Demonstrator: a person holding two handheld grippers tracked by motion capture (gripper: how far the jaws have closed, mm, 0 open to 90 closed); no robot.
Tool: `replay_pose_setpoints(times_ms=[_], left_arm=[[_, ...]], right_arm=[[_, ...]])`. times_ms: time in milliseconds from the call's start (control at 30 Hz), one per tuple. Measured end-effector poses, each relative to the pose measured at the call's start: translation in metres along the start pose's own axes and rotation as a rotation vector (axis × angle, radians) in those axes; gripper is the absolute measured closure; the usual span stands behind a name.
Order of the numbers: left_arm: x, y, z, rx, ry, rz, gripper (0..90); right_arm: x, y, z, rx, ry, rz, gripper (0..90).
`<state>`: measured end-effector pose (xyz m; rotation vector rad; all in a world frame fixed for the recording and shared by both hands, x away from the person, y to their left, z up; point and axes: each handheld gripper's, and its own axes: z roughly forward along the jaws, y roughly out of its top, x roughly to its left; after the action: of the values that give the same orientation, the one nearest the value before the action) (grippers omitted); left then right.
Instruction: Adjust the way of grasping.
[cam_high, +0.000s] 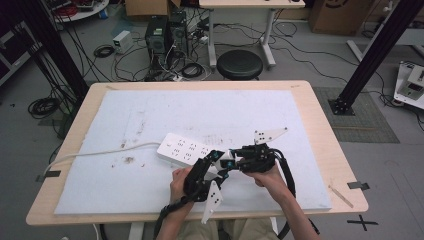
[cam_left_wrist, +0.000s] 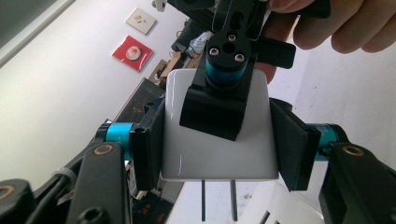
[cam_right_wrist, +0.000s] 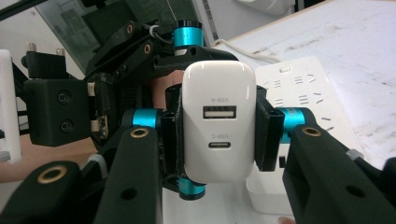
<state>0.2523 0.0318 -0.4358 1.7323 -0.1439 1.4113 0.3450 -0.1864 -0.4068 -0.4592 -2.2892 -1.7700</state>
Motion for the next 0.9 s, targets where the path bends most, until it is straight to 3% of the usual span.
replay_pose_setpoints(times_ms=[267, 467, 600, 667, 700, 833, 867, 900], left_arm=[[0.000, -0.001, 0.001, 0.013, -0.006, -0.009, 42.3], [0.003, -0.002, 0.003, 0.017, -0.036, -0.046, 41.7], [0.002, -0.002, 0.003, 0.050, -0.040, -0.063, 34.9], [0.002, -0.003, 0.003, 0.052, -0.039, -0.079, 34.2], [0.003, -0.003, 0.003, 0.060, -0.041, -0.110, 30.1], [0.007, -0.004, 0.001, 0.061, -0.044, -0.148, 22.5], [0.010, -0.004, -0.001, 0.058, -0.048, -0.190, 22.5], [0.011, -0.005, -0.001, 0.060, -0.048, -0.201, 20.5]], right_arm=[[0.000, 0.000, 0.001, 0.003, -0.019, -0.003, 63.3], [0.000, -0.001, 0.001, 0.002, -0.033, 0.009, 63.4], [-0.002, -0.001, -0.001, -0.017, -0.049, 0.010, 63.4], [0.000, -0.001, -0.003, -0.007, -0.056, 0.018, 63.4], [0.000, -0.001, -0.003, -0.007, -0.053, 0.014, 63.4], [0.000, -0.002, -0.003, -0.008, -0.073, 0.013, 63.4], [0.000, -0.002, -0.004, -0.009, -0.075, 0.014, 63.4], [0.000, -0.003, -0.005, -0.017, -0.087, 0.019, 63.4]])
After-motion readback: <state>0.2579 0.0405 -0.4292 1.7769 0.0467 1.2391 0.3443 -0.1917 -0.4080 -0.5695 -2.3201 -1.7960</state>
